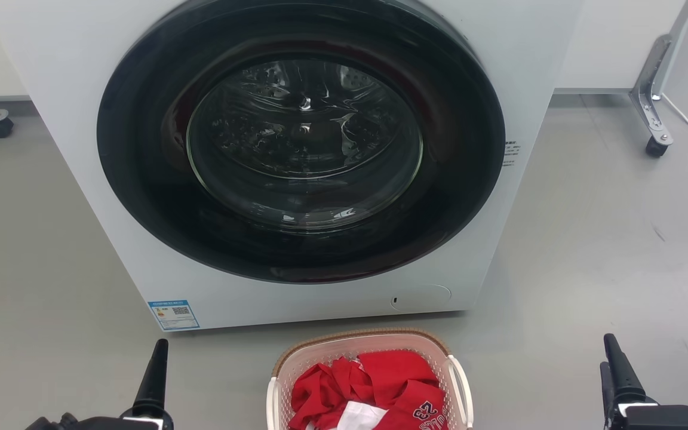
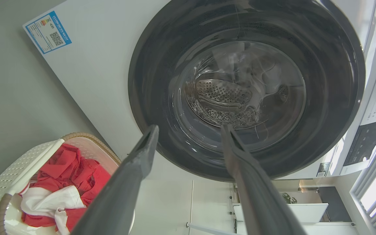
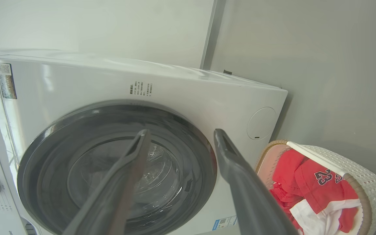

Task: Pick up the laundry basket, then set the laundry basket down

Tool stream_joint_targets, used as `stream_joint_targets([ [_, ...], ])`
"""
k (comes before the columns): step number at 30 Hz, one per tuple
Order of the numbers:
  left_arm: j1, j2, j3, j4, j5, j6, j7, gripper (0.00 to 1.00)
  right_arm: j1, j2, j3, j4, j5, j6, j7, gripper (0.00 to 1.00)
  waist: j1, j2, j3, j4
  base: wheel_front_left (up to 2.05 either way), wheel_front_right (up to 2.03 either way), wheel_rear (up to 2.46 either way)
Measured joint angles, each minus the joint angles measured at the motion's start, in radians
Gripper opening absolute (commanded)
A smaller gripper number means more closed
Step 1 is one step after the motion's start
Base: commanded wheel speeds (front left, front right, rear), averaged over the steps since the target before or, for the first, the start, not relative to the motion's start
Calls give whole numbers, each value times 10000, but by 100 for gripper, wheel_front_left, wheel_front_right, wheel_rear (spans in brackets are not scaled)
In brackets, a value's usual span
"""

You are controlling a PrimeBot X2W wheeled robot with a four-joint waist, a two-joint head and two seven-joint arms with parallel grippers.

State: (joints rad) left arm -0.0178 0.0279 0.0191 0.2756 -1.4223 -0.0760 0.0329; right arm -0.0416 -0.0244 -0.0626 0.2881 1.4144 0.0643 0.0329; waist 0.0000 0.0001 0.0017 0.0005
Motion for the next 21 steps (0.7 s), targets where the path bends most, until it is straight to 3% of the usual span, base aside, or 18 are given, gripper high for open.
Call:
stream_joint_targets([
  [21,2,353,-986,-882,4061,508,-679,100,126,-98,880,-773,-4094,-477,-698,100,0,-1,8,29,0,0,0],
])
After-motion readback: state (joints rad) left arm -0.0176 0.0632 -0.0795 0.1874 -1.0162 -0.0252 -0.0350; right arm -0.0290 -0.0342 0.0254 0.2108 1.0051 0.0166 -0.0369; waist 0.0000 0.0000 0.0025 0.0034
